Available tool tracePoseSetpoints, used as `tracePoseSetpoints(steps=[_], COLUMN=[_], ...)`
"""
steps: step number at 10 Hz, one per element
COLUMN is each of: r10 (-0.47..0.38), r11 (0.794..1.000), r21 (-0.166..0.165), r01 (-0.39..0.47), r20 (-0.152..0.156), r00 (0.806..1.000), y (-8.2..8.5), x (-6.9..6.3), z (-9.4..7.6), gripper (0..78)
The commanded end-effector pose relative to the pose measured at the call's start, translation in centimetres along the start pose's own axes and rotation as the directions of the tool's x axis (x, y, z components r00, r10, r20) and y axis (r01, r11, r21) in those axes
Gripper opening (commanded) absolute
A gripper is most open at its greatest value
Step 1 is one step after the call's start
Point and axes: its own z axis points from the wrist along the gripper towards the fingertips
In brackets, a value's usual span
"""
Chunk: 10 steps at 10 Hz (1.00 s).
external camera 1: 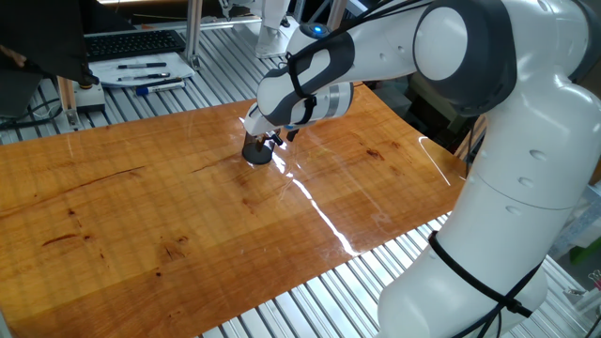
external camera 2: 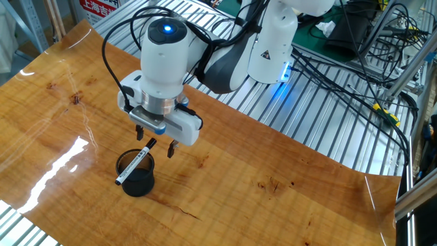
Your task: Put the pen into the pen holder
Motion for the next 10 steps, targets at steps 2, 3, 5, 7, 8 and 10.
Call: tracePoseSetpoints(steps=[2, 3, 5, 7, 8, 10], r10=[0.002, 0.003, 0.002, -0.001, -0.001, -0.001], r11=[1.0, 1.0, 1.0, 1.0, 1.0, 1.0], r21=[0.002, 0.002, 0.002, 0.002, 0.003, 0.003], r01=[-0.002, -0.003, -0.002, 0.001, 0.001, 0.001], r20=[0.014, 0.014, 0.016, 0.015, 0.015, 0.015], r00=[1.0, 1.0, 1.0, 1.0, 1.0, 1.0], y=[-0.02, -0.01, -0.06, -0.07, -0.07, -0.07], x=[-0.07, -0.04, 0.02, 0.02, 0.02, 0.02], z=[-0.1, -0.09, -0.05, -0.05, -0.05, -0.05], gripper=[77.5, 77.5, 77.5, 77.5, 77.5, 2.8])
